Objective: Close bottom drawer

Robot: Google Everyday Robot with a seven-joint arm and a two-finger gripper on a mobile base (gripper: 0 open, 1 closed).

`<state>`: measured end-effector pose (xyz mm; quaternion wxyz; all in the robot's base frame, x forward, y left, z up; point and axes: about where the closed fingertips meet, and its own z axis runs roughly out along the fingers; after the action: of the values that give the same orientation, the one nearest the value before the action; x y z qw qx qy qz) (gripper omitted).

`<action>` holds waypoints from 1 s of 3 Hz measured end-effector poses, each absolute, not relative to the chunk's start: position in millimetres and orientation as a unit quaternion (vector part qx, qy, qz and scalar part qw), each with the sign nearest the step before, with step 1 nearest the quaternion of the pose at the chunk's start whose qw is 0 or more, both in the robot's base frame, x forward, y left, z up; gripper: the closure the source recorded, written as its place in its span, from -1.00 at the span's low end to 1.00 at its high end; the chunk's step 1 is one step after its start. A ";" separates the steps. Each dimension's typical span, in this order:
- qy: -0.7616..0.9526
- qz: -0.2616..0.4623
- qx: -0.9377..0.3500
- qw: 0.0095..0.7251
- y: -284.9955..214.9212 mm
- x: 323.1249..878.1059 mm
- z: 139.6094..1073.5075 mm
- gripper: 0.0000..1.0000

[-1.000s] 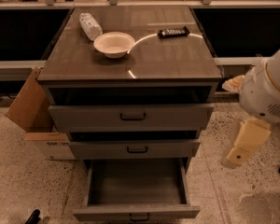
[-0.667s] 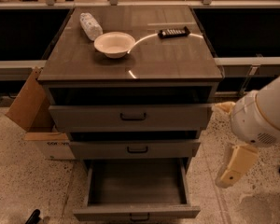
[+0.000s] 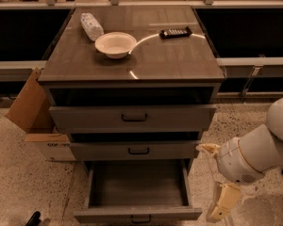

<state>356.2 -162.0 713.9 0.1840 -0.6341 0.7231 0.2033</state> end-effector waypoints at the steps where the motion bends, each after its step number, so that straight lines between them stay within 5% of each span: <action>1: 0.723 0.204 -0.634 0.183 -161.9 356.1 713.3 -1.00; 3: 0.716 0.227 -0.643 0.152 -176.5 347.6 607.4 -1.00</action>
Offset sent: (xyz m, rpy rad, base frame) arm -0.0061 -0.0207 -0.1281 -0.0359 0.0968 0.0316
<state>347.6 -176.5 607.4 0.1516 -0.6426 0.7160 0.2266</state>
